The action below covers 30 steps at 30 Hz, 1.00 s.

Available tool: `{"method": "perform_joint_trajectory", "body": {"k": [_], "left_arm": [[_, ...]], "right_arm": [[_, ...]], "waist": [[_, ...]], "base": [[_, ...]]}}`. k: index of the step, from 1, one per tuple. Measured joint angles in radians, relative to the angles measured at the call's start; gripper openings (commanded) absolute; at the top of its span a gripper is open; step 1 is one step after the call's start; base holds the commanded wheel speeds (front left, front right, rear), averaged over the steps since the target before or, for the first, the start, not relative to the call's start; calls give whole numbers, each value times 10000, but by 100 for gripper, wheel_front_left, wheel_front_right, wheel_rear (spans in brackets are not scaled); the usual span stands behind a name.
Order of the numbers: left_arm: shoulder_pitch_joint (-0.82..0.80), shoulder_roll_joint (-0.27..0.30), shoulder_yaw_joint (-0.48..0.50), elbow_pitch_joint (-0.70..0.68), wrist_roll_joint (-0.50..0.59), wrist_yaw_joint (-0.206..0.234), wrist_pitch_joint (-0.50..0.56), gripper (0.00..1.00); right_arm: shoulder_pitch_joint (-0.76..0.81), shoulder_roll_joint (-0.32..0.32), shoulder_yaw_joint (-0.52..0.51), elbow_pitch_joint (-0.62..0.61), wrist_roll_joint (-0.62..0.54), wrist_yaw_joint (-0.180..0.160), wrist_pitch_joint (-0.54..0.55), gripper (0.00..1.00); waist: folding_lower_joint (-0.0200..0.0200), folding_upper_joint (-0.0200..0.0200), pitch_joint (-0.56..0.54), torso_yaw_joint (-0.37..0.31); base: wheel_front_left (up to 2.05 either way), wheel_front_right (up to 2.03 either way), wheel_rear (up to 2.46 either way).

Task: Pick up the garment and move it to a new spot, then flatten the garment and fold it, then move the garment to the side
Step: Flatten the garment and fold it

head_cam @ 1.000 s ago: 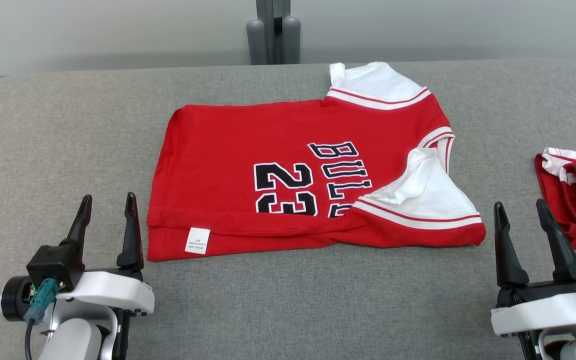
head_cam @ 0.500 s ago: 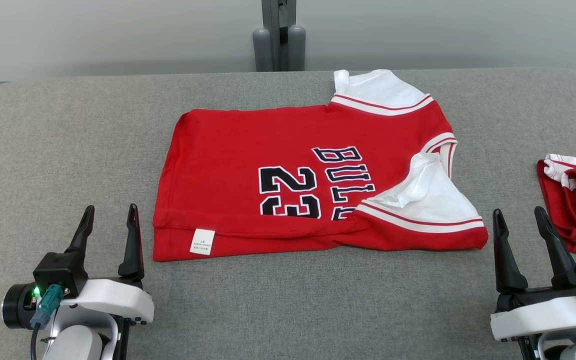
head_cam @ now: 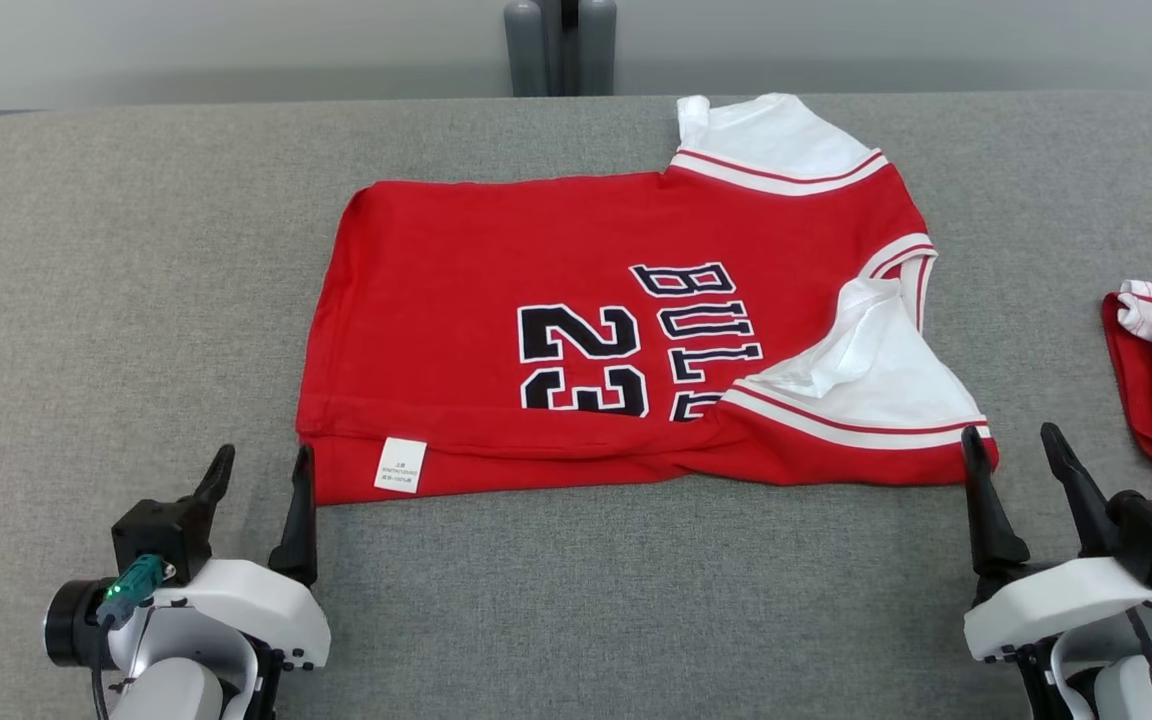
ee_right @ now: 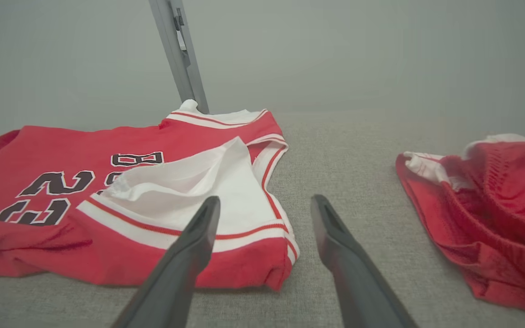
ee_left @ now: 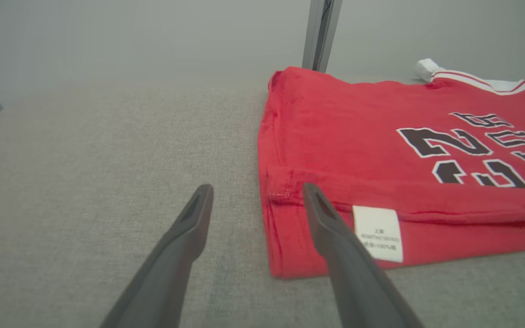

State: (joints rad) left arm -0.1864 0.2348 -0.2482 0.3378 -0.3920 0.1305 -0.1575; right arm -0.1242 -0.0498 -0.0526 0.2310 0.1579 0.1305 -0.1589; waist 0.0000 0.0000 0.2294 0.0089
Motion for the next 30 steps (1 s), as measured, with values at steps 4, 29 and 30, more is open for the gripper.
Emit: {"method": "perform_joint_trajectory", "body": {"k": [4, 29, 30], "left_arm": [[-32, -58, -52, 330, -257, -169, 251, 100], [-261, 192, 198, -623, -2336, -1716, 2194, 0], [255, 454, 209, -1392, -2439, -1645, 2585, 0]], "right_arm": [[-348, 0, 6, 890, 10, 0, 86, 100], [-1674, -700, 604, 1605, 2813, 6, 1018, 0], [-872, -721, 443, 621, 2955, 6, 1511, 0]], "waist": [[0, 0, 243, 74], [0, 0, 784, 134], [0, 0, 649, 202]], "base": [[0, 0, 0], [0, 0, 0], [0, 0, 0]]}}
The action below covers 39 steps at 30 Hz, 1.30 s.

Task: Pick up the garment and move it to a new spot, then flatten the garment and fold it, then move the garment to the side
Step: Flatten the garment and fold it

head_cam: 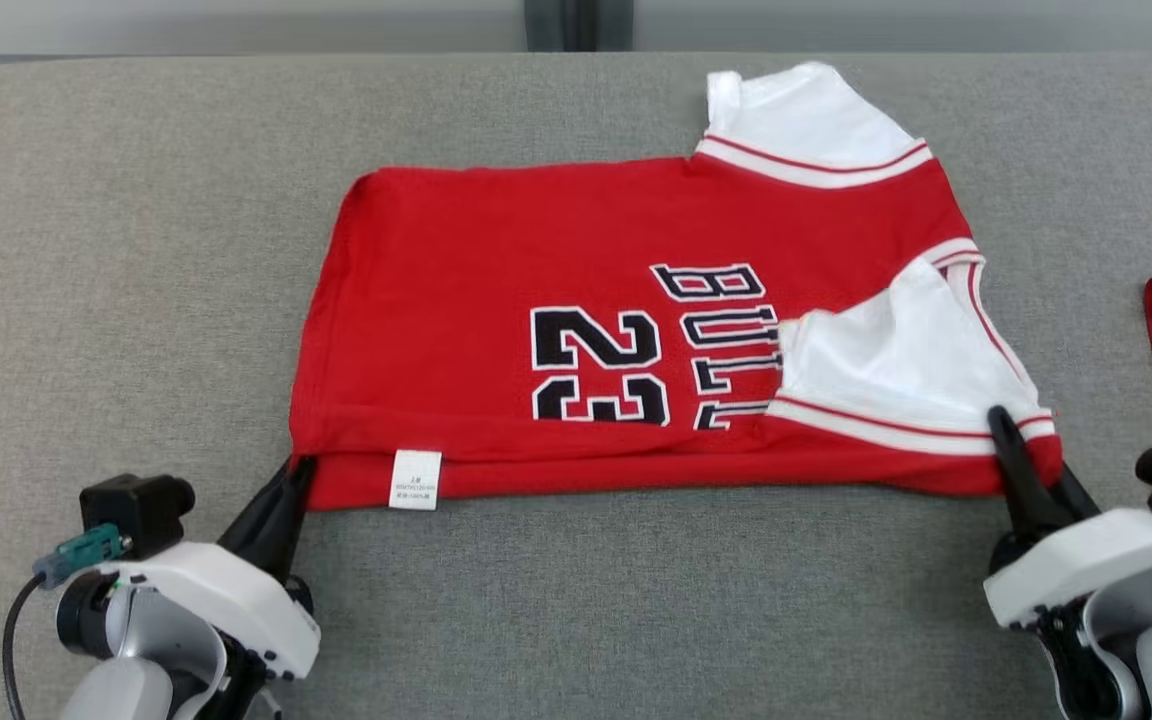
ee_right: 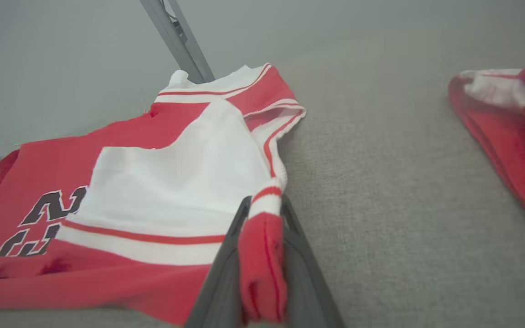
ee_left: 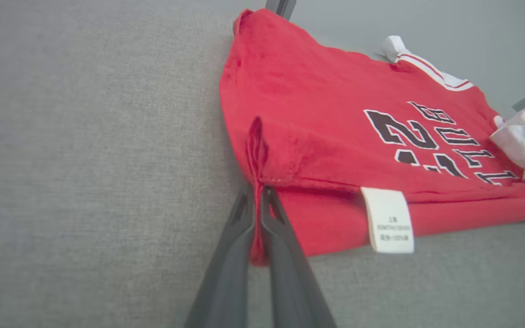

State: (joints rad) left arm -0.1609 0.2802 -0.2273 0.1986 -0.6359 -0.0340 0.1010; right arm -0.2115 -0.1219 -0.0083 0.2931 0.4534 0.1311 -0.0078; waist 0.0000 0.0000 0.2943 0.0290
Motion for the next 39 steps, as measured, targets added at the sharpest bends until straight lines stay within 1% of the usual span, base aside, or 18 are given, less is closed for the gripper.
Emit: {"method": "perform_joint_trajectory", "body": {"k": [2, 3, 4, 5, 6, 8, 9, 10, 11, 12, 14, 15, 18, 23, 27, 31, 33, 39], "left_arm": [[370, 113, -2, -431, -40, 105, 209, 0], [981, 284, 33, -1058, -123, 359, 550, 0], [1200, 345, 38, -1223, -146, 433, 681, 0], [2035, 430, 113, -1820, -343, 763, 1012, 0], [2320, 453, 165, -2017, -433, 897, 1129, 0], [2410, 460, 165, -2098, -433, 949, 1179, 0], [2442, 476, 176, -2136, -399, 1053, 1175, 18], [2441, 466, 203, -2174, -378, 1145, 1164, 100], [2400, 395, 253, -2150, -376, 1229, 1026, 100], [2308, 334, 481, -2123, -236, 1423, 583, 100], [2103, 297, 508, -2090, -59, 1453, 282, 100], [2019, 198, 600, -2086, 23, 1557, -36, 100], [1597, 171, 686, -2079, 443, 1718, -727, 100], [711, 44, 543, -2054, 1216, 1942, -1592, 100], [34, -38, 499, -1810, 1879, 2201, -2428, 100], [-176, -25, 263, -1338, 2376, 2406, -2646, 100], [-236, 50, 167, -1108, 2646, 2523, -2690, 100], [-273, -73, 155, -619, 2585, 2552, -2963, 100]], "right_arm": [[529, 52, -100, -523, 33, 0, 270, 0], [1447, 280, -337, -1283, 79, 0, 621, 0], [1761, 353, -426, -1509, 79, 0, 742, 0], [2806, 631, -846, -2197, 144, 0, 1003, 0], [3066, 663, -863, -2334, 138, 0, 1112, 0], [3146, 681, -842, -2376, 138, 0, 1149, 0], [3181, 700, -817, -2399, 180, 0, 1183, 59], [3184, 725, -792, -2431, 244, 0, 1172, 100], [3142, 725, -911, -2472, 211, -2, 1011, 100], [3077, 731, -1172, -2531, 123, -4, 713, 100], [2876, 729, -1371, -2727, -8, -4, 257, 100], [2747, 721, -1436, -2865, -52, -4, -44, 100], [2395, 721, -1430, -3231, -443, -4, -617, 100], [1878, 723, -1214, -3668, -1398, -4, -1034, 100], [1595, 725, -1028, -3743, -2123, -4, -1160, 100], [1489, 727, -769, -3674, -2790, -4, -1164, 100], [1481, 725, -746, -3603, -2909, -4, -1193, 100], [1493, 727, -696, -3359, -2978, -4, -1266, 100]], "waist": [[0, 0, -61, 33], [0, 0, -155, 78], [0, 0, -185, 88], [0, 0, -278, 77], [0, 1, -300, 30], [0, 1, -304, 12], [0, 0, -311, 0], [0, 0, -338, -10], [0, 0, -375, -17], [0, 0, -420, -20], [0, 0, -470, -33], [1, 0, -496, -40], [0, 0, -587, -76], [0, 1, -719, -124], [0, 1, -815, -120], [0, 0, -847, -140], [0, 1, -846, -146], [0, 1, -848, -134]], "base": [[0, 0, 0], [0, 0, 0], [0, 0, 0], [0, 0, 0], [0, 0, 0], [0, 0, 0], [0, 0, 0], [0, 0, 0], [0, 0, 0], [0, 0, 0], [0, 0, 0], [0, 0, 0], [0, 0, 0], [0, 0, 0], [0, 0, 0], [0, 0, 0], [0, 0, 0], [0, 0, 0]]}}
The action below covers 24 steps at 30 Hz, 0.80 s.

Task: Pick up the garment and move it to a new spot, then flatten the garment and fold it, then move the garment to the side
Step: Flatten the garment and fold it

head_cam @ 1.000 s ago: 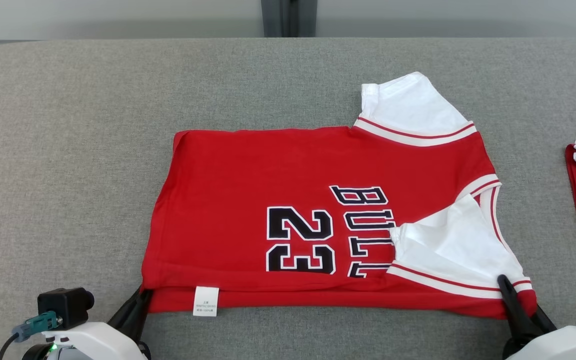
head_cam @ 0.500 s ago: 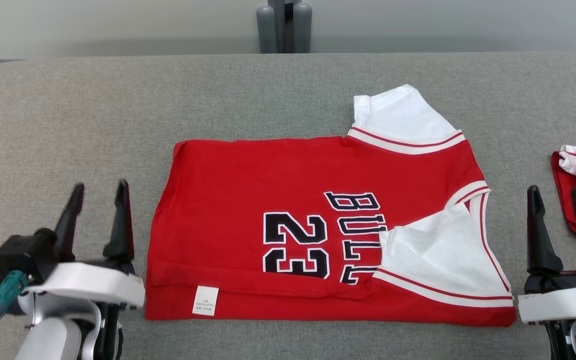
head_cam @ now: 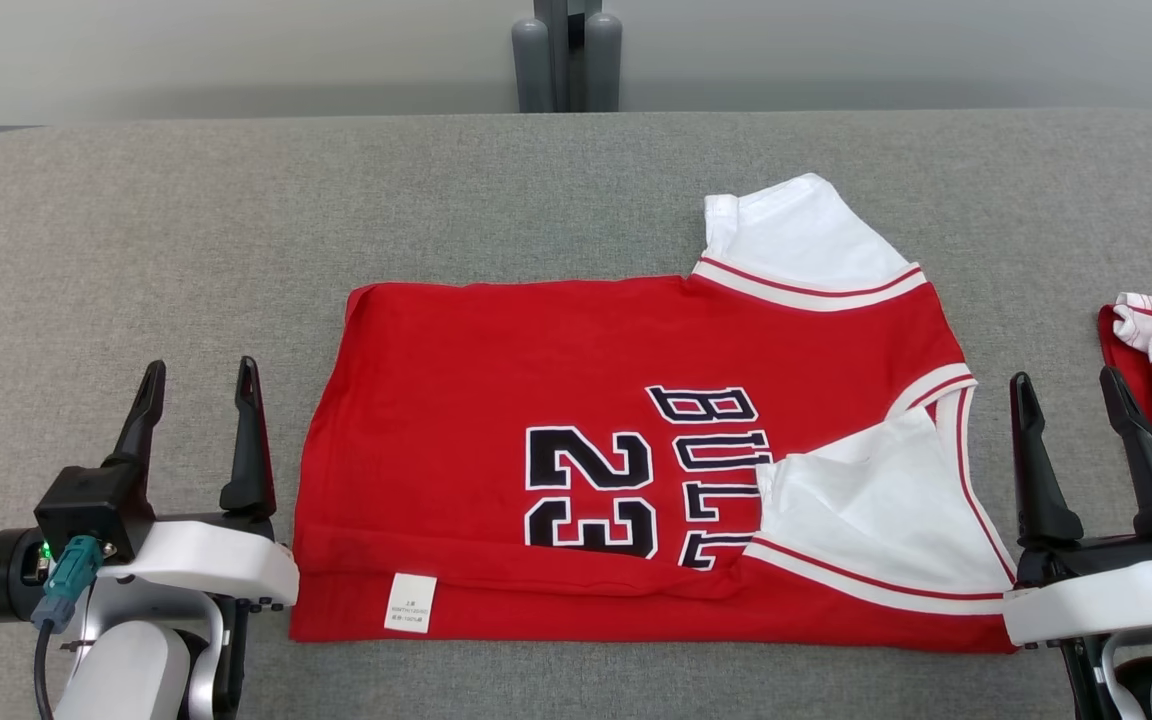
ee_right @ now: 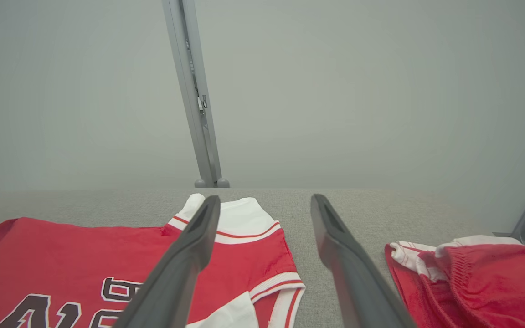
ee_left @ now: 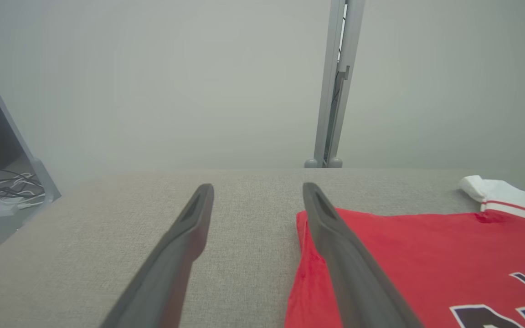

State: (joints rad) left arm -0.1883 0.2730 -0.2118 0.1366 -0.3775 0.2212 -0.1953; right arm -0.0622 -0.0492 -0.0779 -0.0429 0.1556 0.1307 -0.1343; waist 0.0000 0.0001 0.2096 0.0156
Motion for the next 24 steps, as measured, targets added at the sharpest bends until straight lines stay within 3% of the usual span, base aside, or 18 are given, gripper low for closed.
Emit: {"method": "perform_joint_trajectory", "body": {"k": [11, 15, 24], "left_arm": [[-64, -61, -134, 337, -107, -94, -102, 100], [-635, 86, -349, 341, -17, -311, 209, 100], [-2969, 575, -1026, 2224, -299, -1810, 2194, 100]], "right_arm": [[-1, 0, -4, 196, 249, 0, -71, 100], [-13, 0, 96, 192, 307, 0, -69, 100], [-364, 2, 485, 272, 493, 0, -136, 100]], "waist": [[0, 0, -39, 27], [0, 0, 61, -27], [0, 0, 609, -545]], "base": [[0, 0, 0], [0, 0, 0], [0, 0, 0]]}}
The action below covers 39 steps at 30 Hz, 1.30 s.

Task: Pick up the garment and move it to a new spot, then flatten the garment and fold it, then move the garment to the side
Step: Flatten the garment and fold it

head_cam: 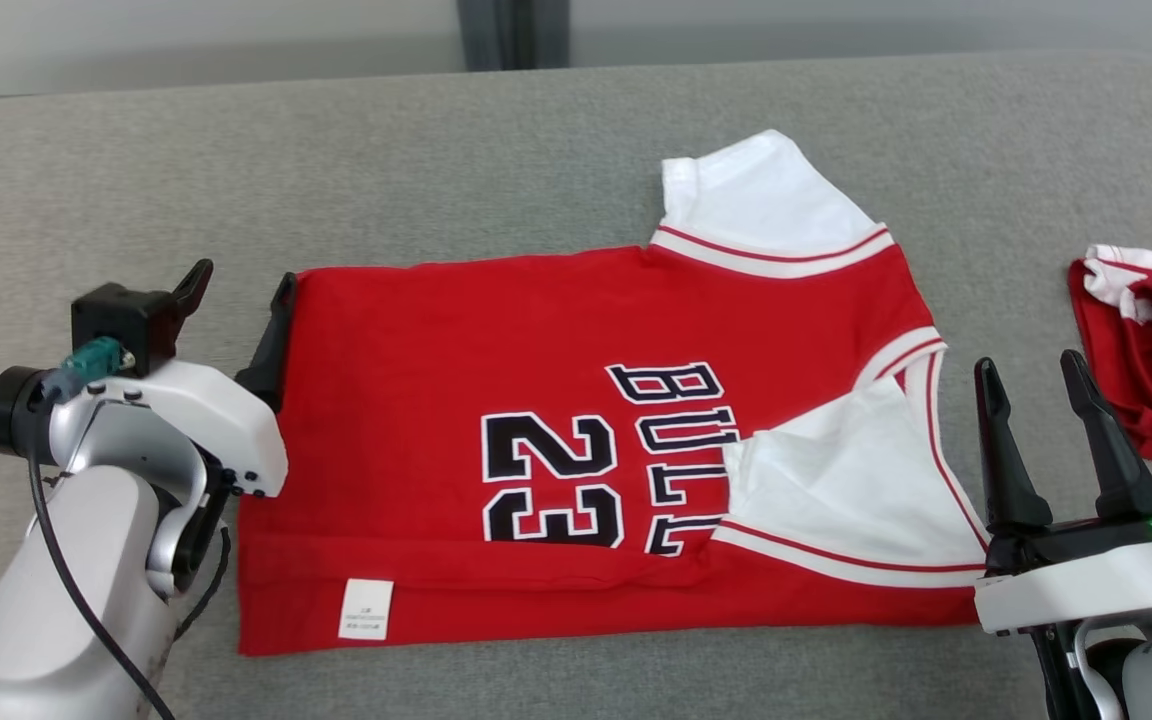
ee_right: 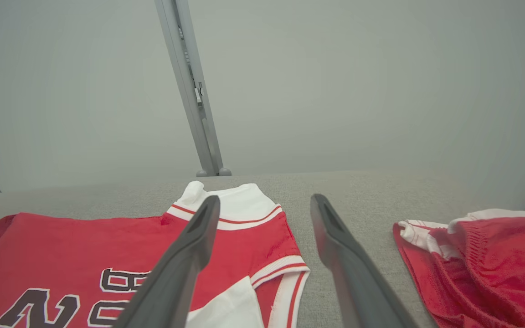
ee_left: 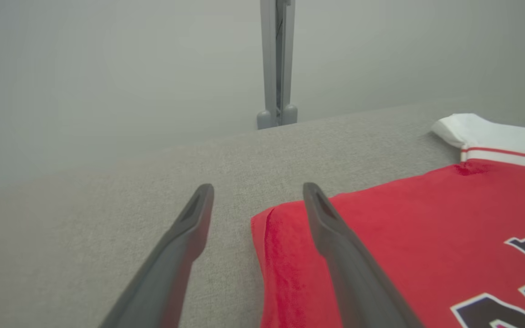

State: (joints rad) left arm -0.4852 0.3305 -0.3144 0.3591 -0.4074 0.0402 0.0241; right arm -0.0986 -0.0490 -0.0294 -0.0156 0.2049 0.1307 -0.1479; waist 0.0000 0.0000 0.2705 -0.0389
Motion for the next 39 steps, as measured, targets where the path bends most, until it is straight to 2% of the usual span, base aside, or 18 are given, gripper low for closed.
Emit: {"method": "perform_joint_trajectory", "body": {"k": [5, 10, 12, 13, 14, 19, 23, 27, 28, 30, 31, 35, 39], "left_arm": [[-816, 27, -96, 1538, -416, -746, 585, 100], [-1426, 61, -176, 2627, -650, -1116, 846, 100], [-1632, 61, -201, 2903, -700, -1204, 798, 75], [-1724, 58, -211, 3022, -709, -1266, 754, 44], [-1812, 58, -236, 3131, -736, -1296, 711, 0], [-2133, 21, -343, 3505, -832, -1448, 529, 0], [-2355, -33, -458, 3628, -861, -1494, 447, 0], [-2735, -263, -616, 3567, -859, -1532, 368, 0], [-2735, -263, -616, 3567, -859, -1532, 368, 0], [-2925, -433, -763, 3544, -844, -1538, 328, 0], [-3153, -711, -953, 3499, -821, -1553, 255, 0], [-3552, -1244, -1319, 3459, -784, -1622, 44, 0], [-3914, -1674, -1693, 3490, -782, -1636, -209, 0]], "right_arm": [[-49, -4, 35, 290, 148, 0, -192, 100], [-194, -2, 81, 435, 165, 0, -309, 100], [-238, -2, 96, 493, 194, 0, -372, 100], [-267, -2, 94, 522, 213, 0, -374, 100], [-310, 0, 88, 546, 242, 0, -376, 100], [-781, 0, -23, 665, 385, 0, -372, 100], [-2229, -8, -245, 1162, 228, 0, -263, 100], [-4110, -180, -236, 2458, 188, 0, -10, 100], [-4110, -180, -236, 2458, 188, 0, -10, 100], [-5005, -424, -244, 3256, 263, 0, 19, 100], [-5834, -754, -221, 4126, 240, 0, 165, 100], [-7339, -1298, 10, 5716, 178, 0, 535, 100], [-8574, -1804, 372, 7471, 134, 0, 1866, 100]], "waist": [[0, 0, 374, -393], [0, 0, 708, -657], [0, 0, 817, -721], [0, 0, 858, -743], [0, 0, 895, -757], [0, 0, 1027, -729], [0, 0, 1166, -655], [0, 0, 1378, -392], [0, 0, 1378, -392], [0, 0, 1502, -170], [0, 0, 1636, 110], [0, 0, 1942, 773], [0, 0, 2294, 1454]], "base": [[0, 0, 0], [0, 0, 0], [0, 0, 0], [0, 0, 0], [0, 0, 0], [0, 0, 0], [0, 0, 0], [0, 0, 0], [0, 0, 0], [0, 0, 0], [0, 0, 0], [0, 0, 0], [0, 0, 0]]}}
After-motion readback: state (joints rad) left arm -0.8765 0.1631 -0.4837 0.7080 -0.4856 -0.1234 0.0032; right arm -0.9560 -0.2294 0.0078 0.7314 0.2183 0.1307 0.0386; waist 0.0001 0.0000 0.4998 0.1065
